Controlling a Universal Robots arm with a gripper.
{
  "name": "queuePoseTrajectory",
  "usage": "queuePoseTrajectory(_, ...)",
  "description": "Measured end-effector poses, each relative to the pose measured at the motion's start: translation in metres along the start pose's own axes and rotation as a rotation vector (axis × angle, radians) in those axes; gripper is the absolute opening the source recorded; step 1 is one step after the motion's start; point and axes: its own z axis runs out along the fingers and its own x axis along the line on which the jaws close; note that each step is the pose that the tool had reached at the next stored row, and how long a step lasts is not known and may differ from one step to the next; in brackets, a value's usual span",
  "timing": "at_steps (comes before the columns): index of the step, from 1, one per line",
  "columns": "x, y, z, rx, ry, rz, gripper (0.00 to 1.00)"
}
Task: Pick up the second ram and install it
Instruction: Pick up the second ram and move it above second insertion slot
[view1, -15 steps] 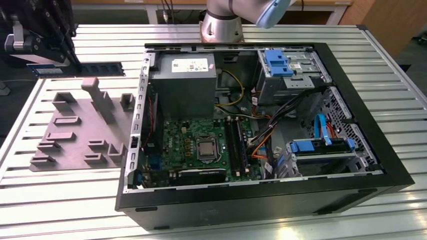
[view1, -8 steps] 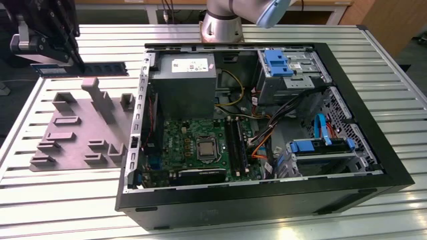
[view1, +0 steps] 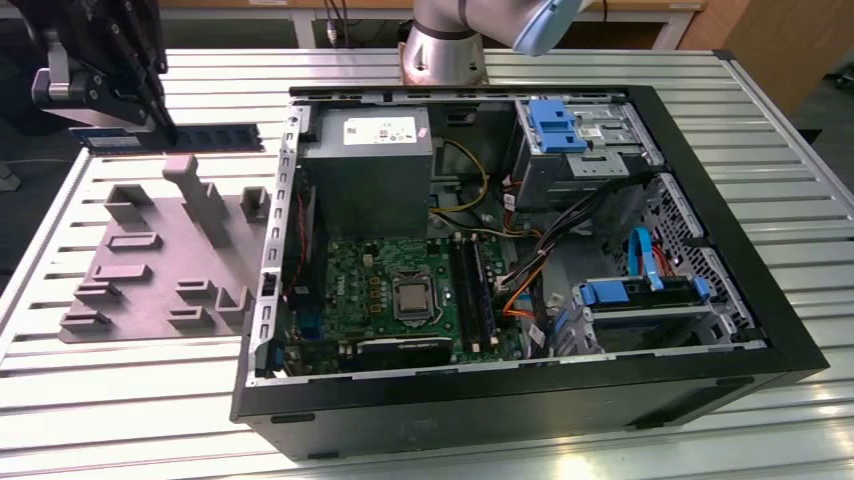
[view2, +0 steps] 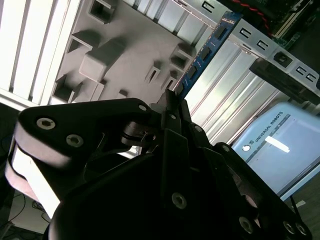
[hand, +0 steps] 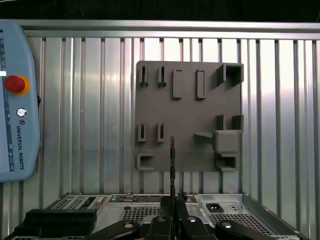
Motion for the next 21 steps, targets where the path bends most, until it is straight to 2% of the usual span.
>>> queuePoseTrajectory(21,-0.0002,-0.0172,-0.0003,0.0000,0.0000,0.000,0.14)
